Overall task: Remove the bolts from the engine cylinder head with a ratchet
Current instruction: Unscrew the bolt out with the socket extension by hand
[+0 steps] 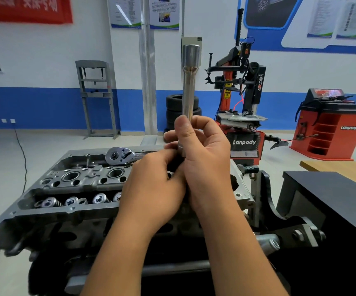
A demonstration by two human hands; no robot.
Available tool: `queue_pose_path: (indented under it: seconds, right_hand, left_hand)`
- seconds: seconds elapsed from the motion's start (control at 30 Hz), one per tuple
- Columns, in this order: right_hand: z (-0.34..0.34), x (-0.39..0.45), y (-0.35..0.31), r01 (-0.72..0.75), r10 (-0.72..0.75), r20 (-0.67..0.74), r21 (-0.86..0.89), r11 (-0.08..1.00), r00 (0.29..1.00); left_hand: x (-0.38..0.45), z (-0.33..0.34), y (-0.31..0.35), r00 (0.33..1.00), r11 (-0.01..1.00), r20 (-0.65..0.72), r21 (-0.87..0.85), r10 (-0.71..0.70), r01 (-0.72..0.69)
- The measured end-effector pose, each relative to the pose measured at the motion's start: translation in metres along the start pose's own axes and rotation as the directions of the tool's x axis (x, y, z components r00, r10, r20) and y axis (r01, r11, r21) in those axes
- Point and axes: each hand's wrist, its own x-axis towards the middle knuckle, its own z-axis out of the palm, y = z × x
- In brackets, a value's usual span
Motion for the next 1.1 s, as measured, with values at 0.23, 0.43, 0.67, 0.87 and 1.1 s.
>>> queue_pose_path:
  seconds: [0.23,0.43,0.67,0.87,1.1]
  right_hand:
    - [0.0018,0.0011,-0.0004,-0.037,0.037,0.015,-0.044,0.998,0.999]
    - [0.0005,-0.0012,-0.0002,-0.007,0.007,0.023,-0.009,1.0,1.0]
    - [0.0018,0.0008,0.001,-0.02,0.02,0.006,-0.039,0.999,1.0]
    - [0.001,0.001,-0.0004,-0.029,0.03,0.024,-0.034,0.999,0.999]
    - [0.0003,0.0017,0.0015,-0.004,0.004,0.014,-0.044,0.999,1.0]
  left_hand:
    - [-0.0001,0.0004,-0.0011,0.998,1.0,-0.049,-0.011,-0.026,0.026]
    - [0.0008,0.0008,-0.0022,0.998,1.0,-0.055,0.005,-0.011,0.011]
    - [0.0007,0.0003,-0.0027,0.998,0.998,-0.057,-0.066,-0.008,0.004]
    - [0.0002,0.0026,-0.0027,0.989,1.0,-0.145,-0.021,-0.022,0.019]
    - [0.0005,-0.0039,-0.0005,0.999,0.986,0.042,-0.162,-0.019,0.026]
